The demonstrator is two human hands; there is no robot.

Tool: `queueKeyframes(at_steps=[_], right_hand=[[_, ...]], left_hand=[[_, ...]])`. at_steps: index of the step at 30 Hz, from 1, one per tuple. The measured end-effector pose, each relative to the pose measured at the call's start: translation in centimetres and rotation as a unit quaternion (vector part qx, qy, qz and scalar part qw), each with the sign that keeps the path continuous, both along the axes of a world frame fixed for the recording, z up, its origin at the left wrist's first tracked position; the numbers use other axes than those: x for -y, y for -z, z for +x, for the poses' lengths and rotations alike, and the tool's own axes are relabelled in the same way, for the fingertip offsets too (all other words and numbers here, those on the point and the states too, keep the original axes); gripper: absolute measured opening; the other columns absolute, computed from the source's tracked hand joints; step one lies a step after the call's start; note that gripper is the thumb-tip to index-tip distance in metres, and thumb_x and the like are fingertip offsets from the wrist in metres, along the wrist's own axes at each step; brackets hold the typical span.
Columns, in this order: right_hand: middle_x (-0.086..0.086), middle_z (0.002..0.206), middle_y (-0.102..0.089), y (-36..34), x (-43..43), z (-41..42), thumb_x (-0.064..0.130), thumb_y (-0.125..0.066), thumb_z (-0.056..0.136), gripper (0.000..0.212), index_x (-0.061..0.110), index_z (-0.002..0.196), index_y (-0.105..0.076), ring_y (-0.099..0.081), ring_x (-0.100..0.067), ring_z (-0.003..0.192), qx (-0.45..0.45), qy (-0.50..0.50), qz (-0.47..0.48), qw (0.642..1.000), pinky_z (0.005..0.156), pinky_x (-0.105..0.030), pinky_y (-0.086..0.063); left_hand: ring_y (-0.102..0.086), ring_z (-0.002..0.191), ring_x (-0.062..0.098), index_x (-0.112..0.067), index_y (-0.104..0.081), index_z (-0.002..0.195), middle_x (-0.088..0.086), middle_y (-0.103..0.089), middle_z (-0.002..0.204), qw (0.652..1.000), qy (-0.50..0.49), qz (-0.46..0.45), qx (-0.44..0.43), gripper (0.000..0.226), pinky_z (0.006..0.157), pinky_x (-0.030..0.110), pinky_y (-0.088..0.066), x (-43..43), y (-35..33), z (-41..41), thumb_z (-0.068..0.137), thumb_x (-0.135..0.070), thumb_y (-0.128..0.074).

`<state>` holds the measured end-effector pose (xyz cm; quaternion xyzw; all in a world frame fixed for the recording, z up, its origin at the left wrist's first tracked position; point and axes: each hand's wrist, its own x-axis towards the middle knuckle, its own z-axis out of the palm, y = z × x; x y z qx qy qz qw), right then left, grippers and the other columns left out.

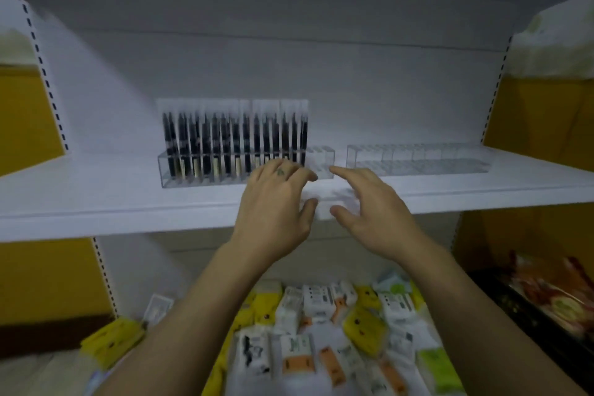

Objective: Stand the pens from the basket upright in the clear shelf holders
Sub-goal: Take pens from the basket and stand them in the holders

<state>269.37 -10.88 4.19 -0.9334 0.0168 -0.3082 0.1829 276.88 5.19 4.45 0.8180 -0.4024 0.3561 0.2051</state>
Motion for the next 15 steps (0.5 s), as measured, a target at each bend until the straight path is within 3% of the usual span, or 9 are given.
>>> queueKeyframes(at_steps=[4,7,11,15], right_hand=[[0.009,0.123,-0.054,4.2,0.3,-2.3,0.022,-0.064,0.09,0.046,0.027,0.134,-0.052,-0.051,-0.004,0.112,0.036,0.006,0.025,0.999,0.096,-0.023,-0.042],[0.006,0.121,-0.056,8.6,0.6,-3.5,0.025,-0.064,0.09,0.041,0.025,0.131,-0.055,-0.053,-0.01,0.113,-0.001,0.027,0.028,0.999,0.094,-0.026,-0.043],[0.003,0.134,-0.049,15.4,0.8,-4.9,0.031,-0.062,0.091,0.048,0.027,0.137,-0.048,-0.05,-0.017,0.12,-0.116,0.052,0.047,0.991,0.096,-0.029,-0.041],[-0.002,0.143,-0.042,21.7,1.2,-6.1,0.028,-0.065,0.09,0.054,0.023,0.141,-0.044,-0.044,-0.022,0.129,-0.211,0.052,0.081,0.973,0.1,-0.032,-0.04]], left_hand=[[-0.055,0.106,0.024,-0.021,-0.065,0.107,-0.001,-0.064,0.104,1.0,0.0,-0.013,-0.008,0.027,0.087,0.036,-0.039,-0.1,4.8,-1.9,0.082,-0.031,-0.066],[-0.057,0.103,0.023,-0.022,-0.066,0.108,-0.002,-0.065,0.103,0.999,-0.006,0.005,-0.04,0.028,0.083,0.035,-0.04,0.1,9.0,-3.1,0.083,-0.034,-0.064],[-0.048,0.122,0.018,-0.027,-0.055,0.129,-0.006,-0.057,0.128,0.984,0.002,0.07,-0.166,0.04,0.099,0.031,-0.031,0.5,14.9,-4.6,0.091,-0.04,-0.055],[-0.042,0.129,0.017,-0.029,-0.048,0.136,-0.006,-0.052,0.136,0.961,0.0,0.119,-0.251,0.047,0.108,0.031,-0.025,0.7,21.1,-5.5,0.091,-0.043,-0.056]])
